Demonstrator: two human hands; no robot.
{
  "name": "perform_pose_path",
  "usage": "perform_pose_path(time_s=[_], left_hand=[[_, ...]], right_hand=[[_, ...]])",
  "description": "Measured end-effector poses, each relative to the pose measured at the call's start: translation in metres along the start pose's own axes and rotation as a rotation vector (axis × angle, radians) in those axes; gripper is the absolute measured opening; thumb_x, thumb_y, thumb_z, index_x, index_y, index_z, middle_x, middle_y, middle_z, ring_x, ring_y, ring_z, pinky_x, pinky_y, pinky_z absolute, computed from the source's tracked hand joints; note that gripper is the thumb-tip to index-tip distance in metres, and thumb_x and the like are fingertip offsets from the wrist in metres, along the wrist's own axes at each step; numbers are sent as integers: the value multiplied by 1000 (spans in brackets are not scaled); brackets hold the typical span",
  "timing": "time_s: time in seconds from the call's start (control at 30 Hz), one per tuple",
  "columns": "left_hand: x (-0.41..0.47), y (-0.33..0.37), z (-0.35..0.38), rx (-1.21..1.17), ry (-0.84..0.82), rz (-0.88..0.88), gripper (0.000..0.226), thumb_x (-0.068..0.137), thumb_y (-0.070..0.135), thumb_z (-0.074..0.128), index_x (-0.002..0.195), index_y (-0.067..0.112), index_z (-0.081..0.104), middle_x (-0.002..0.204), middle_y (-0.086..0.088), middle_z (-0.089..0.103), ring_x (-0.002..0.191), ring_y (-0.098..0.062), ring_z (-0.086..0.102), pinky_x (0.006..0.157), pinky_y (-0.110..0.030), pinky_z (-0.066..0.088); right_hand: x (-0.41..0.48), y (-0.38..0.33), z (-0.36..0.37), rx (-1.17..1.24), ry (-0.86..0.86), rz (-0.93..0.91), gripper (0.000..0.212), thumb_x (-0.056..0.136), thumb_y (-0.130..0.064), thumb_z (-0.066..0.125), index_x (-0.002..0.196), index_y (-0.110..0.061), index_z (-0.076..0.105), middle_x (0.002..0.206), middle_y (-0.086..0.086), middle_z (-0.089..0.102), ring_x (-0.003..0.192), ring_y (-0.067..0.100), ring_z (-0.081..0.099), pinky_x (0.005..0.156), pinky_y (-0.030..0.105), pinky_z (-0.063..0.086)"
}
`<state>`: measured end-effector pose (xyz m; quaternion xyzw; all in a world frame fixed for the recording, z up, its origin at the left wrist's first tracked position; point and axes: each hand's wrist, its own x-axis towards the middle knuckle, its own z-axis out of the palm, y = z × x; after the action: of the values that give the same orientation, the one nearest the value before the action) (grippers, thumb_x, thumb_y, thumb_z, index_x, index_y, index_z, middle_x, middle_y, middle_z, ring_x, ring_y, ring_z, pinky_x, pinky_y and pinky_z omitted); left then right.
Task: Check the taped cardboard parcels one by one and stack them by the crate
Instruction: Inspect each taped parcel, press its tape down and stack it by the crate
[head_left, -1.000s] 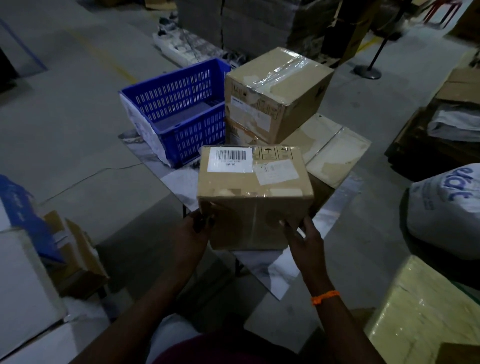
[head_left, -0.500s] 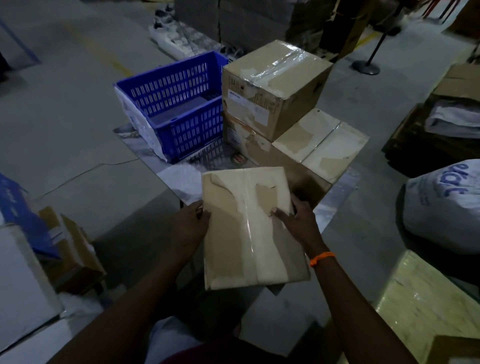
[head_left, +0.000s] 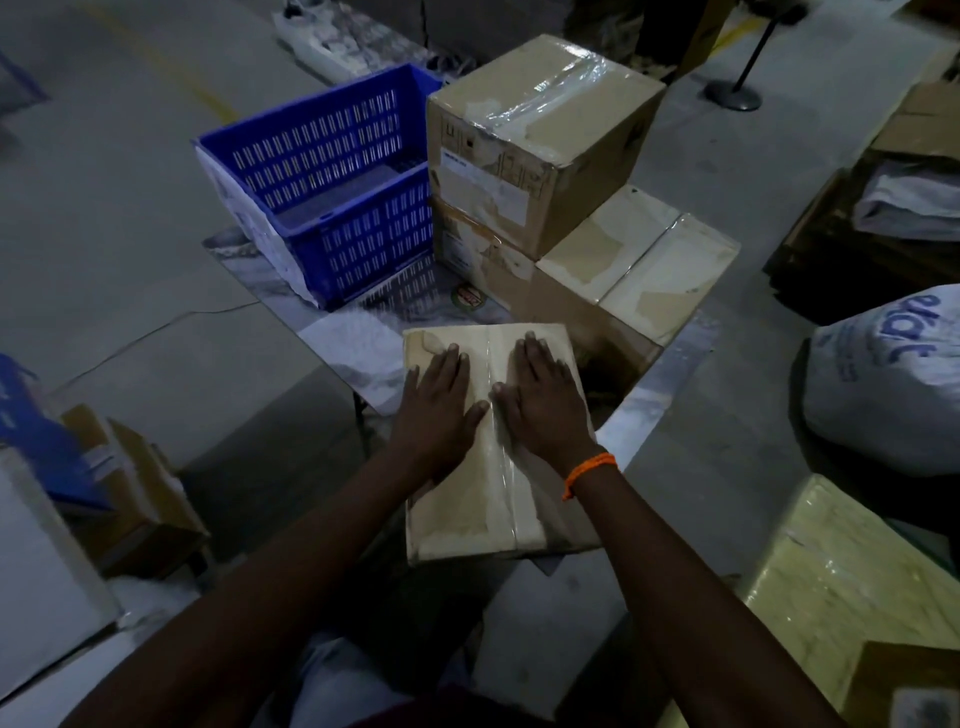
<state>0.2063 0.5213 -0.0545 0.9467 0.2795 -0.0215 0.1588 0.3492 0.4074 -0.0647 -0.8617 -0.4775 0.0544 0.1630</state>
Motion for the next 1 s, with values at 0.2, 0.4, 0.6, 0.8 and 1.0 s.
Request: perform_pose_path(time_s=[0.2, 0.4, 0.6, 0.8, 1.0], left_hand=[[-4, 0, 11, 59, 55, 50, 67, 109, 46, 21, 162, 8, 3, 169, -12, -2, 157, -23, -5, 125, -44, -3], [-1, 0, 10, 77, 27, 52, 68, 109, 47, 17, 161, 8, 0, 169, -12, -6, 156, -22, -9, 127, -46, -1], [-32, 2, 9, 83, 10, 70, 71, 106, 51, 13, 160, 13, -10, 166, -9, -21, 154, -23, -20, 123, -47, -15], [-80, 5, 41, 64, 93, 109, 69, 105, 52, 15, 162, 14, 8, 170, -11, 0, 157, -26, -2, 124, -60, 2], [-73, 6, 43, 102, 119, 116, 67, 105, 46, 27, 161, 11, 20, 169, -14, 13, 156, -29, 11, 121, -63, 12]], right_hand=[[2, 10, 21, -129, 62, -27, 70, 105, -48, 27, 156, -1, 37, 163, 20, 35, 154, 30, 31, 125, 49, 20], [3, 8, 18, -139, 35, -17, 69, 105, -46, 26, 157, -1, 36, 164, 20, 34, 154, 30, 30, 126, 47, 16], [-38, 2, 9, -53, 73, -44, 66, 105, -43, 33, 154, 0, 41, 160, 20, 40, 150, 32, 38, 121, 51, 31], [-94, 10, 14, -89, 129, -42, 64, 106, -42, 35, 158, -6, 35, 164, 15, 36, 154, 28, 30, 124, 54, 26], [-94, 10, 16, -139, 118, -39, 64, 105, -41, 38, 160, -8, 34, 167, 13, 31, 157, 26, 25, 124, 57, 22]])
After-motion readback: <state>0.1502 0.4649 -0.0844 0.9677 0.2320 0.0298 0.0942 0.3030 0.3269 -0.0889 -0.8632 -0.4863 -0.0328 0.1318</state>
